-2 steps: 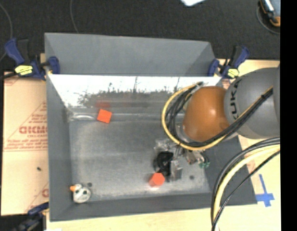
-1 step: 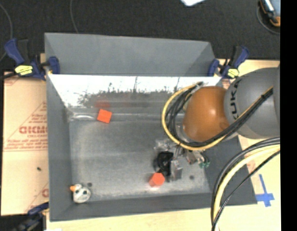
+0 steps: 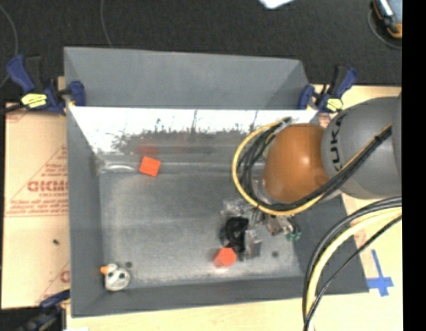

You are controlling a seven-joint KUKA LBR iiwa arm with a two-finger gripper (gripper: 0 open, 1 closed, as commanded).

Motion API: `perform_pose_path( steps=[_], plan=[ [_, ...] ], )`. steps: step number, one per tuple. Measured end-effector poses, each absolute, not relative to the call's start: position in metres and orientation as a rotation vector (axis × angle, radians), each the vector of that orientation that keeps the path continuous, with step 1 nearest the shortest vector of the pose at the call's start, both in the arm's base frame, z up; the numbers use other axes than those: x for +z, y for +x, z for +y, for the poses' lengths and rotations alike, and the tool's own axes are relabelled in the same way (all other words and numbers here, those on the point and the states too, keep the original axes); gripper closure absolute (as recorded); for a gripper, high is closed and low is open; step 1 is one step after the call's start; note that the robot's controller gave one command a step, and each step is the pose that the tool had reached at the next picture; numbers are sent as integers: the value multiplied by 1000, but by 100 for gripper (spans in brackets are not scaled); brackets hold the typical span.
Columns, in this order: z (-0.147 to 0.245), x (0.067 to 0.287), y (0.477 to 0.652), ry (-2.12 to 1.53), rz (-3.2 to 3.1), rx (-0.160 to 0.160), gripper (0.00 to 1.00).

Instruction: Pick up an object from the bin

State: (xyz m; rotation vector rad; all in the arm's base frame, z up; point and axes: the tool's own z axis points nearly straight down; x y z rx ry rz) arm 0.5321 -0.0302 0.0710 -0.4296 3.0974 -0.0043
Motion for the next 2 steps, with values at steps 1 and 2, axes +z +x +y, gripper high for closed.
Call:
perform_pose_path(
  steps=[1, 2],
  plan=[
    [-30, 71, 532, -430, 3097, -4, 100],
    [-30, 71, 532, -431, 3097, -5, 100]
  ],
)
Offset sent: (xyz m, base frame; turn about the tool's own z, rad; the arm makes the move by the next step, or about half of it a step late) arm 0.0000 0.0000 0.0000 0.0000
